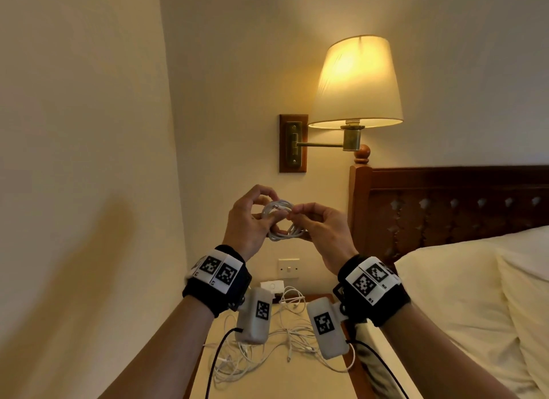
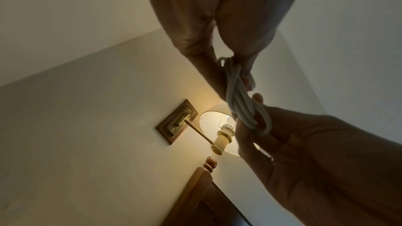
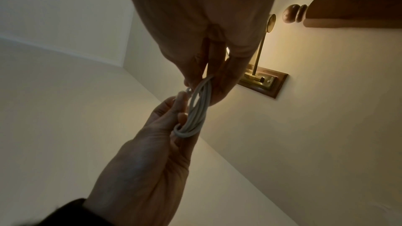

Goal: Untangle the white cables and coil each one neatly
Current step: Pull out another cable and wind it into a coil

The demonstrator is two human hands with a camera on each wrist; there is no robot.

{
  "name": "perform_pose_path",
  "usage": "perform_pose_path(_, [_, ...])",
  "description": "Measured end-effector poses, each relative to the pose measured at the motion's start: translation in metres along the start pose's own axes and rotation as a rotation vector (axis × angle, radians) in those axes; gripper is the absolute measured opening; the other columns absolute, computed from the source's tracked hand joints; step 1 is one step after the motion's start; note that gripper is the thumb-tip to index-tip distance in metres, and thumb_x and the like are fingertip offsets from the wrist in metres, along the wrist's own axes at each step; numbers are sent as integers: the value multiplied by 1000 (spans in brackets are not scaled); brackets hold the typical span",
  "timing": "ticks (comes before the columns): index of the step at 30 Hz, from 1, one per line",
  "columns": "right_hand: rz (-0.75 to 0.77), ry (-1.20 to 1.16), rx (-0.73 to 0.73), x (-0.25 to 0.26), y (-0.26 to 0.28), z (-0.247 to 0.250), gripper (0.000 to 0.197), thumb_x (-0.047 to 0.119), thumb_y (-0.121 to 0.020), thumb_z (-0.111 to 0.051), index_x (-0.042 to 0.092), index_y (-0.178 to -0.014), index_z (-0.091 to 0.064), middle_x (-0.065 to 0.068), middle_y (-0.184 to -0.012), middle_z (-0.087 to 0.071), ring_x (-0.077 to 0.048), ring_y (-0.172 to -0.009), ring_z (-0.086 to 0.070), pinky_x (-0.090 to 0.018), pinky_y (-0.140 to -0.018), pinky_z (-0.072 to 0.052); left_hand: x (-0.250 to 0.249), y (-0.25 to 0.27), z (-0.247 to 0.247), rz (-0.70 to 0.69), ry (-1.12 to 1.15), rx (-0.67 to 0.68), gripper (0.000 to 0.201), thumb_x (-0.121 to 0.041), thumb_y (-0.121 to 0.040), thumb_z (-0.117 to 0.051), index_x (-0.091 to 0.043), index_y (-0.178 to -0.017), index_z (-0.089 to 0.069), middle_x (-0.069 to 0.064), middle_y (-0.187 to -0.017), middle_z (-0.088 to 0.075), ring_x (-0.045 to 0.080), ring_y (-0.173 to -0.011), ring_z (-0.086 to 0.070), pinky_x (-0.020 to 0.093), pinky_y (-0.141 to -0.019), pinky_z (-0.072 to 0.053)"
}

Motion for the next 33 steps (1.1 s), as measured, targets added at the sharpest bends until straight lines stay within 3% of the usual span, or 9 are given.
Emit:
perform_pose_path(6, [25,-10,-8,7,-2,-5,9,5,-88,-65,13,-92,-69,-16,-98,-71,-17,-77,-66,-25,-67,-55,-12,0,12,-120,21,-159,18,-13,-81,-75,-13,-95,-65,6,-99,-67,14,-54,-68,27,-51,-57])
perform_pose_path(13, [16,-26,18,4,3,-12,9,7,-90,-63,14,-92,-67,-10,-99,-72,-16,-82,-68,-23,-68,-56,-10,1,8,-142,-66,-189,16,-24,-92,-62,-20,-104,-53,3,-96,-66,12,-59,-69,23,-50,-56])
perform_pose_path(18, [-44,-49,24,-13,9,-15,13,5,-89,-65,12,-97,-56,-11,-97,-73,-20,-88,-72,-30,-73,-58,3,8,5,-90,-101,-199,14,-28,-94,-56,-27,-105,-47,4,-83,-63,17,-66,-67,24,-53,-57])
perform_pose_path(21, [-73,-39,16,-16,8,-12,22,10,-89,-66,15,-107,-54,-8,-95,-75,-19,-88,-70,-33,-77,-56,10,8,5,-40,-39,-193,16,-28,-94,-58,-24,-107,-50,5,-82,-60,20,-65,-66,26,-54,-56])
perform_pose_path(24, [-118,-85,73,-20,7,-11,27,13,-89,-67,15,-116,-60,-3,-91,-75,-17,-82,-64,-30,-72,-48,25,5,6,106,132,-163,19,-26,-90,-65,-18,-106,-58,4,-78,-61,14,-60,-60,27,-55,-54])
perform_pose_path(27, [-120,-123,57,-22,9,-4,21,9,-91,-64,14,-111,-66,-5,-89,-73,-14,-76,-63,-25,-68,-50,48,9,-10,356,455,-16,28,-25,-88,-68,-14,-113,-62,4,-81,-58,14,-65,-56,32,-65,-55])
perform_pose_path(30, [-116,-122,32,-24,9,1,20,5,-91,-63,15,-108,-66,-4,-86,-72,-11,-71,-64,-22,-63,-52,57,18,-24,522,745,100,33,-29,-93,-60,-5,-116,-60,8,-87,-58,18,-71,-58,35,-74,-55])
perform_pose_path(33, [-133,-137,34,-28,9,1,20,3,-92,-61,15,-107,-67,-5,-84,-70,-11,-70,-63,-21,-62,-52,65,24,-25,621,927,71,27,-19,-98,-53,-4,-119,-60,12,-89,-63,20,-77,-62,35,-79,-56])
Point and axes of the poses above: each hand's wrist, its own y-axis away from the middle knuckle, its own z-axis out of the back of the hand, x = y × z, the point moved 10 cm from there along -y, towards the middle knuckle
